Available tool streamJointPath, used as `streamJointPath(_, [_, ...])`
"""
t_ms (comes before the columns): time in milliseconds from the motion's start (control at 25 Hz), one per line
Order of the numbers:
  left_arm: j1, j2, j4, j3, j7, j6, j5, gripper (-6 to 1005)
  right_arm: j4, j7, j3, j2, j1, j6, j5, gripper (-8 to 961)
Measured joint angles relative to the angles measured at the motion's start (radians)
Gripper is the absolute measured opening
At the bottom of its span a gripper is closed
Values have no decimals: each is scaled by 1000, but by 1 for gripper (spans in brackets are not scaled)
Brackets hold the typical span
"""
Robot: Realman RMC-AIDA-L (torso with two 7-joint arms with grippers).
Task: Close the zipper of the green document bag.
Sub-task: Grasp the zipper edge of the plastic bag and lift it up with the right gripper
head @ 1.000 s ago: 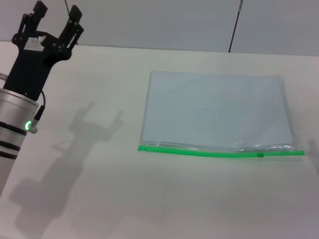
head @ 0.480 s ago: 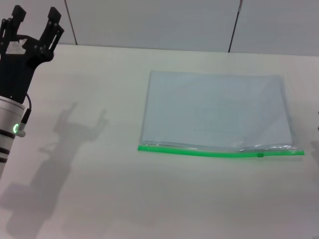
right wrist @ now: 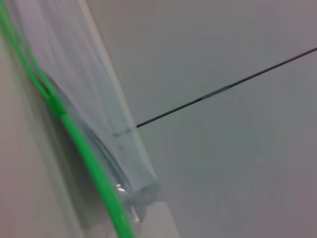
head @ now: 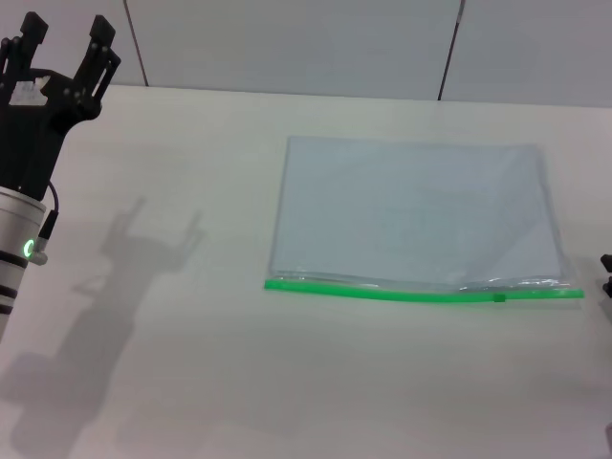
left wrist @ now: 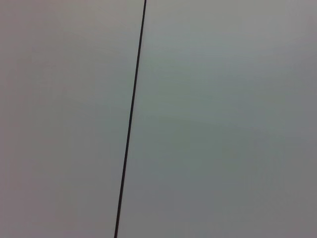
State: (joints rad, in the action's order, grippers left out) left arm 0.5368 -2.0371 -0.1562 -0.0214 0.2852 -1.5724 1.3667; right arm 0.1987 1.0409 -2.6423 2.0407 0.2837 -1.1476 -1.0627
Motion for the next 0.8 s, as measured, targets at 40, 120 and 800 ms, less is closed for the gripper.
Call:
streamJointPath(40, [0,0,0,0,0,0,0,831,0,2,-2,0,0,5,1,769])
streamJointPath(120, [0,0,0,0,0,0,0,831,3,14,-4,1,0,17,4,769])
streamJointPath(800, [-2,0,0,1,0,0,-1,830,95,97,-43,0,2,110,10,770])
